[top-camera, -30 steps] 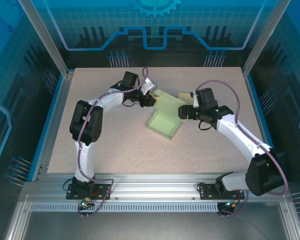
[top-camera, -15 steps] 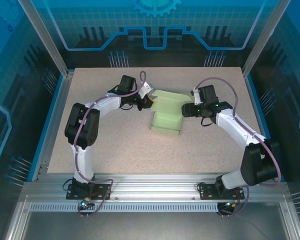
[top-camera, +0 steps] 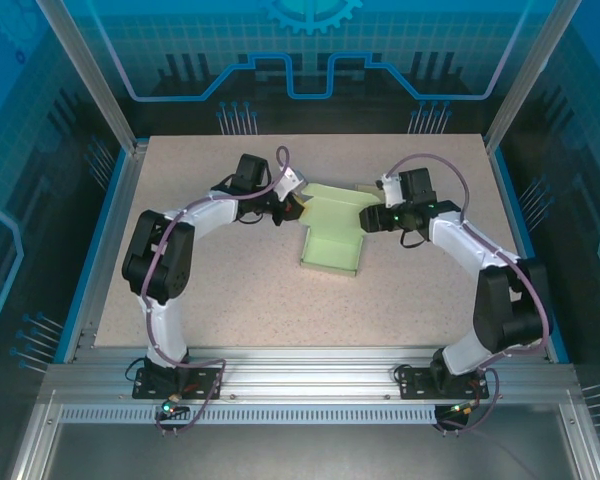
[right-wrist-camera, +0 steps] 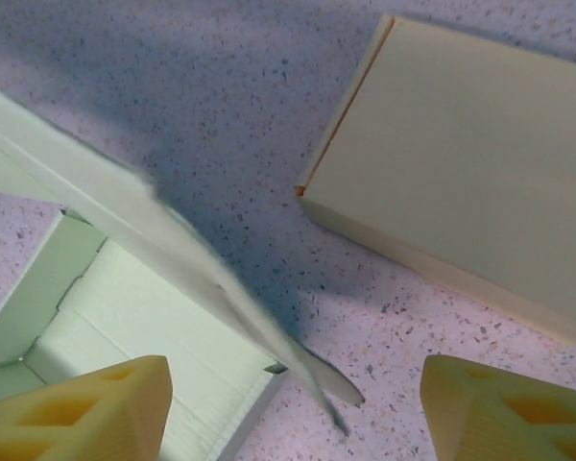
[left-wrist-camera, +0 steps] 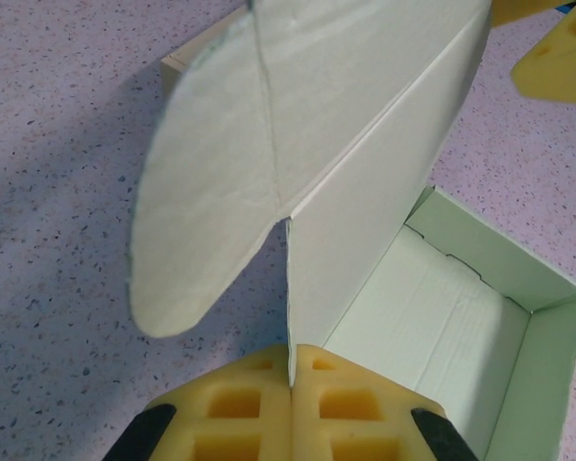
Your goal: Fold the paper box
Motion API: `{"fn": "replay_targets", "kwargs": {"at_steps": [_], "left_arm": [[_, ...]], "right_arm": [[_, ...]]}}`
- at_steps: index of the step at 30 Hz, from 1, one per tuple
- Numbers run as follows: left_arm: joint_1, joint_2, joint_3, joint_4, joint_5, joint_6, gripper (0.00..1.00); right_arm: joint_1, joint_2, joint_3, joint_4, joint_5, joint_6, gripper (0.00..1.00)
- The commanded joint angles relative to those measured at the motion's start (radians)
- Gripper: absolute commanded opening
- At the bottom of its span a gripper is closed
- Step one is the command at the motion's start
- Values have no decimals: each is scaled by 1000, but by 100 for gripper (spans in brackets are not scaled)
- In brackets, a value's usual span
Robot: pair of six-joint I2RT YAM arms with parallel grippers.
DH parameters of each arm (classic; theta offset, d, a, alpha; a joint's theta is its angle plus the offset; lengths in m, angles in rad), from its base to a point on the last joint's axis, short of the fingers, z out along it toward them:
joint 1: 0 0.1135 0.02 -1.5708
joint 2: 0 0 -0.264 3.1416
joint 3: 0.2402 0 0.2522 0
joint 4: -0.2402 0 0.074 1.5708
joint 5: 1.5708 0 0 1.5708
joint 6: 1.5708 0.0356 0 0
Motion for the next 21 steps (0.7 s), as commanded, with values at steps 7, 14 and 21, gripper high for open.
{"fn": "replay_targets", "kwargs": {"at_steps": [7, 14, 21], "left_arm": [[1, -57, -43, 45, -14, -33, 5], [-9, -117, -107, 121, -90, -112, 5], [-58, -178, -174, 182, -226, -168, 4]], "right_arm": [[2, 17, 19, 57, -68, 16, 52], [39, -8, 1, 80, -53, 57, 31], [95, -40, -22, 113, 2, 132, 22]]}}
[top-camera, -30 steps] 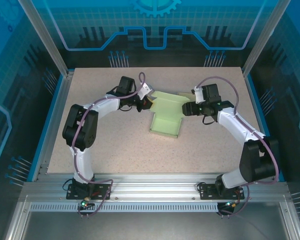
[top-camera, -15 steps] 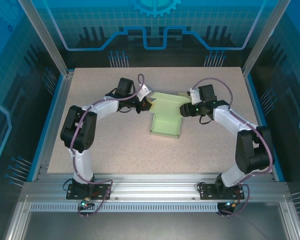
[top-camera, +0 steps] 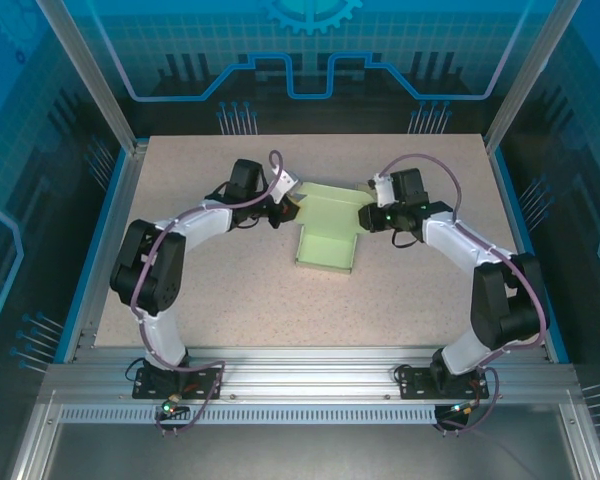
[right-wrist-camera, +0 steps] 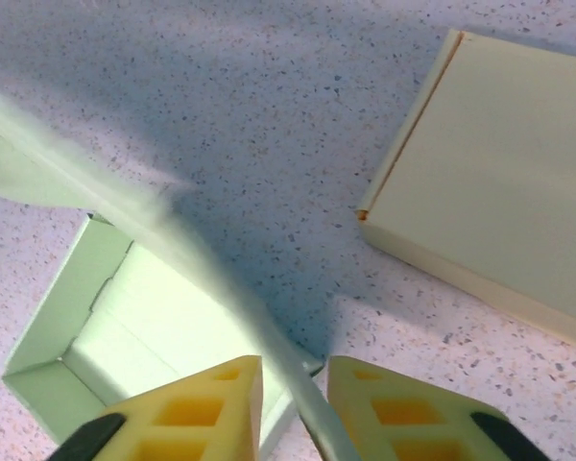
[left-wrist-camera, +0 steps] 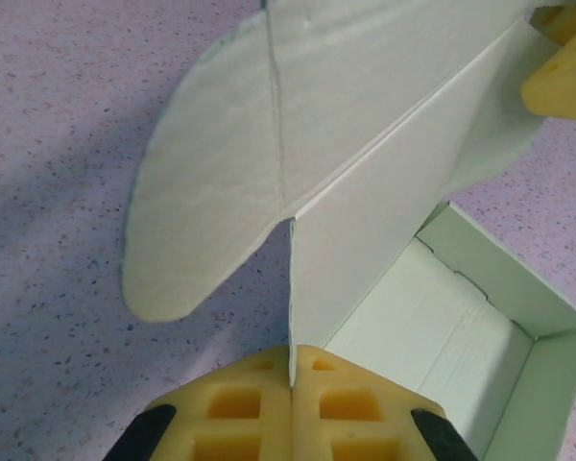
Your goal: Fold the paper box
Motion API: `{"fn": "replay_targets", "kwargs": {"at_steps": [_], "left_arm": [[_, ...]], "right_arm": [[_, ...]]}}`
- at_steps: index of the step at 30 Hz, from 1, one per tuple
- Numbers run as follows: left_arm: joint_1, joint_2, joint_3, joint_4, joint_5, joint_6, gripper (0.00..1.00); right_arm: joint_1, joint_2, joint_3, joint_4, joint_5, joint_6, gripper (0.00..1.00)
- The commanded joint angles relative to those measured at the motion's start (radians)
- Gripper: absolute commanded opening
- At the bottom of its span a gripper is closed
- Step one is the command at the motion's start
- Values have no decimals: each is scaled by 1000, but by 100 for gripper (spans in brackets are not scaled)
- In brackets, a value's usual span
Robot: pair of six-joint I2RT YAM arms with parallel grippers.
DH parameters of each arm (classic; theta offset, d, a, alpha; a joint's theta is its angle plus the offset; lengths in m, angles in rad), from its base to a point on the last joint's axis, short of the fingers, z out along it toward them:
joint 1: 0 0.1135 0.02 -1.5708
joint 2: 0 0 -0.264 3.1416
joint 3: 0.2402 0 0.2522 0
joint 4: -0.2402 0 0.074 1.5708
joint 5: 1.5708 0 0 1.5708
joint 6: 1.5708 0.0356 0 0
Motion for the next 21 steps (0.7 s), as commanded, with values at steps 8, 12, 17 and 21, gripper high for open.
{"fn": "replay_targets", "kwargs": {"at_steps": [8, 12, 17, 21], "left_arm": [[-131, -110, -117, 163, -347, -215, 4], [-178, -136, -155, 202, -444, -303, 4], [-196, -169, -202, 242, -546, -432, 5], [-196, -191, -231, 267, -600, -517, 5]], "right_arm": [[114, -66, -39, 57, 186, 152, 15], [160, -60, -40, 71, 273, 159, 6], [196, -56, -39, 128, 322, 159, 0], [212, -25, -12, 191, 330, 160, 0]]}}
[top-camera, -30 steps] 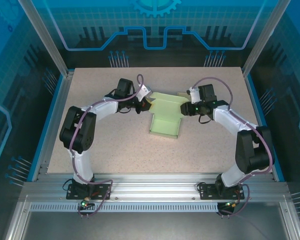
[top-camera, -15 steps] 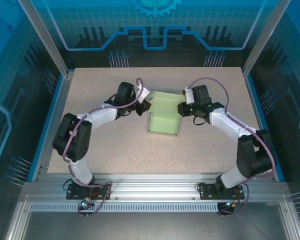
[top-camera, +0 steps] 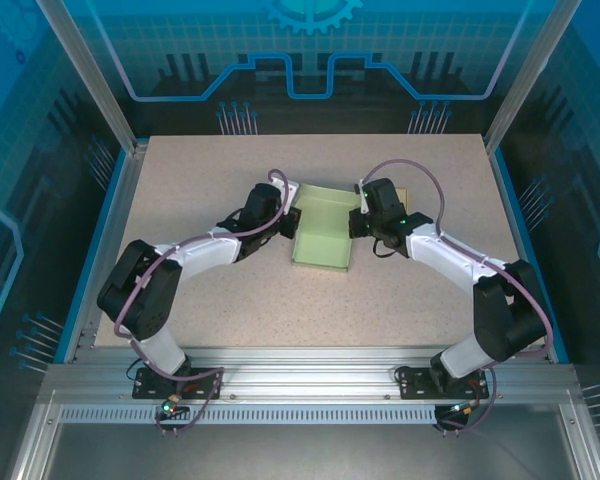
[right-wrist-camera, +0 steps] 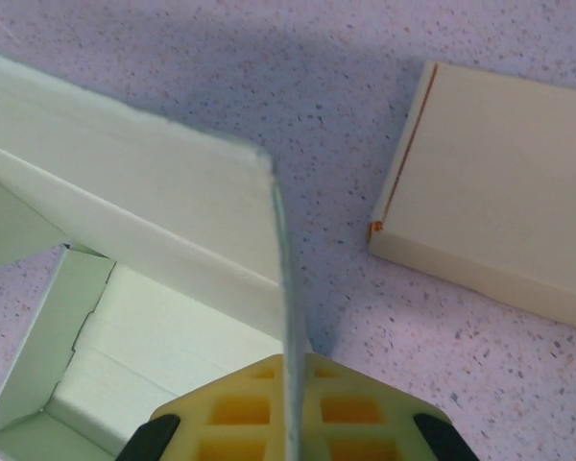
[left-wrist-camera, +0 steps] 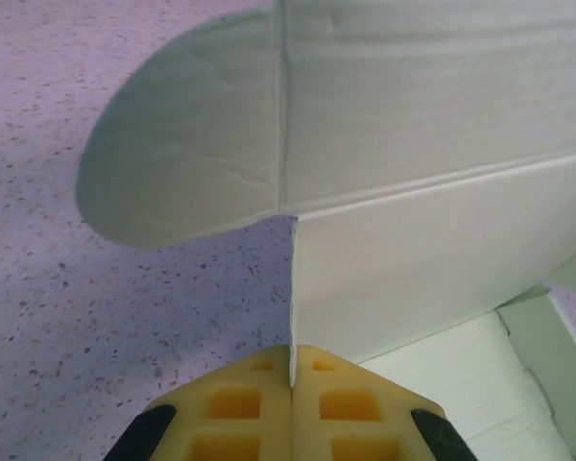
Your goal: Fold the paper box
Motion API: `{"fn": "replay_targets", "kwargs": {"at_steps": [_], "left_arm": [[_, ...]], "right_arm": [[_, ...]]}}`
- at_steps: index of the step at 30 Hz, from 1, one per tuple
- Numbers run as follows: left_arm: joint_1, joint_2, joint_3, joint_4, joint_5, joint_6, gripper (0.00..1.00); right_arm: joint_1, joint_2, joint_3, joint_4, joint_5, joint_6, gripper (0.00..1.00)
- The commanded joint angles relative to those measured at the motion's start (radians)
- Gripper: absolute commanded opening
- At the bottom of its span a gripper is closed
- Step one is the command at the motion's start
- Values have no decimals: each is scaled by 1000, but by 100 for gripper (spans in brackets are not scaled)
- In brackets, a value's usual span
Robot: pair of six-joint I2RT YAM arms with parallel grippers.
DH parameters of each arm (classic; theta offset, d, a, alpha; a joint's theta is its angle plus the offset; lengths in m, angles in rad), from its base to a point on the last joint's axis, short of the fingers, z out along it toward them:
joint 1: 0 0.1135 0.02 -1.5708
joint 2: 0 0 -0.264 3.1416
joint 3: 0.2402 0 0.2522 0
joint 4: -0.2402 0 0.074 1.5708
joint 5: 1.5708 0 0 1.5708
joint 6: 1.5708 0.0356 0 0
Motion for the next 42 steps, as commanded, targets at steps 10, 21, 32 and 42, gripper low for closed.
{"fn": "replay_targets", "kwargs": {"at_steps": [10, 21, 32, 42], "left_arm": [[-20, -12, 8, 103, -186, -206, 5], [-20, 9, -39, 150, -226, -340, 7], [-32, 30, -88, 200, -220, -488, 9], [-74, 36, -126, 251, -257, -520, 10]], "right_arm": [[58, 215, 208, 182, 21, 12, 0], [120, 264, 192, 221, 83, 27, 0], [156, 258, 128, 262, 114, 36, 0], [203, 244, 76, 306, 176, 30, 0]]}}
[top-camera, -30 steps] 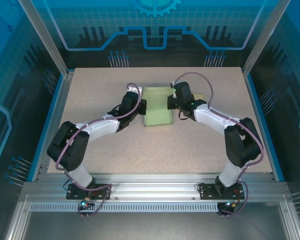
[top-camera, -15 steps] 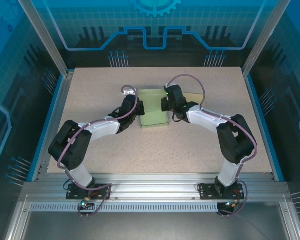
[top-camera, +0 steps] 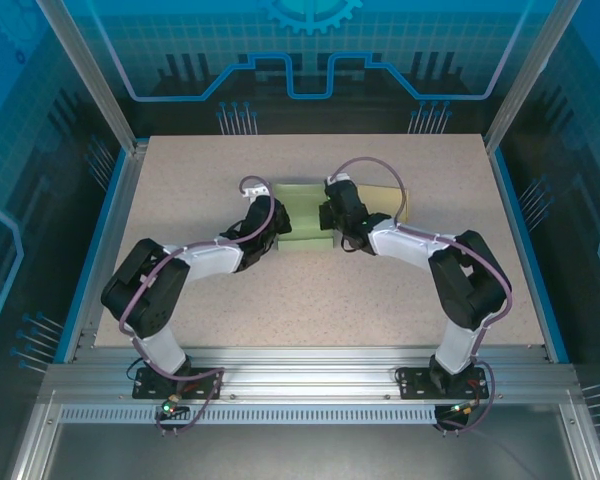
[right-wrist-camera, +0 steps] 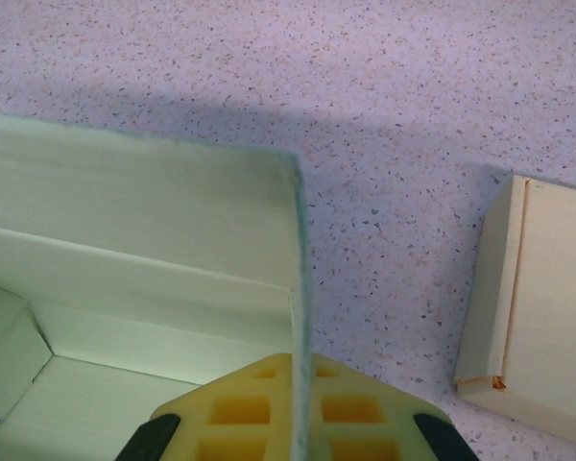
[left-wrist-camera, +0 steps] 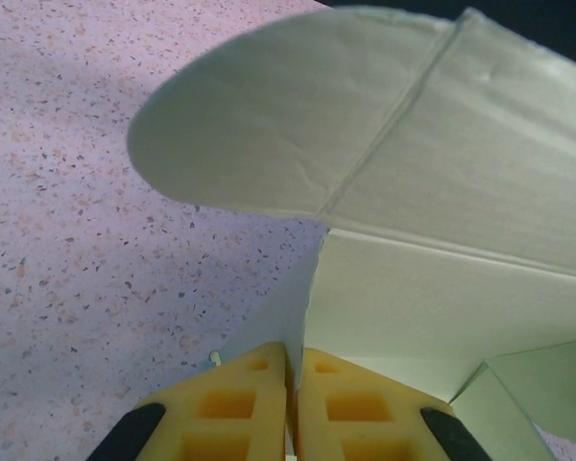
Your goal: Fold the paper box
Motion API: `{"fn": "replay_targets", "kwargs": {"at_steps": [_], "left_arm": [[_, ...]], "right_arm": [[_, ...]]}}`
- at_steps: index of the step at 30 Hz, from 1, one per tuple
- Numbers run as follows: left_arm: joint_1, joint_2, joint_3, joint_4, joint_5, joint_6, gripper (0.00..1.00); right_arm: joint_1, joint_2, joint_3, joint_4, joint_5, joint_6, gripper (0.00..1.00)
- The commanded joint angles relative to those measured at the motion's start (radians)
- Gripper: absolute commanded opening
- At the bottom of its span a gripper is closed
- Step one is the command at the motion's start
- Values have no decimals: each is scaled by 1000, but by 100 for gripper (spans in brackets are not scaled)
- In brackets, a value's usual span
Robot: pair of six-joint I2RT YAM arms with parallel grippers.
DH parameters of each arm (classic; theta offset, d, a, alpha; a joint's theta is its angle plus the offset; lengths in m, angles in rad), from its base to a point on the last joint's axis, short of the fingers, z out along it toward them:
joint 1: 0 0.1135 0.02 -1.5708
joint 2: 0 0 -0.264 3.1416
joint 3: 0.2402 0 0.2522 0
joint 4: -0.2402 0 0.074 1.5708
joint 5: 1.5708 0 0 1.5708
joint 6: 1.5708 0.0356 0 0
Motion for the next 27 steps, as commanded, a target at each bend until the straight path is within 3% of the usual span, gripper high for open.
{"fn": "replay_targets", "kwargs": {"at_steps": [1, 21, 27], "left_arm": [[-56, 4, -32, 102, 60, -41, 10], [-66, -74, -259, 207, 56, -59, 10], [-68, -68, -287, 236, 49, -51, 10]], "right_arm": [[66, -16, -38, 55, -42, 4, 0], [148, -86, -263, 172, 25, 67, 0], [175, -79, -244, 94, 75, 147, 0]]}}
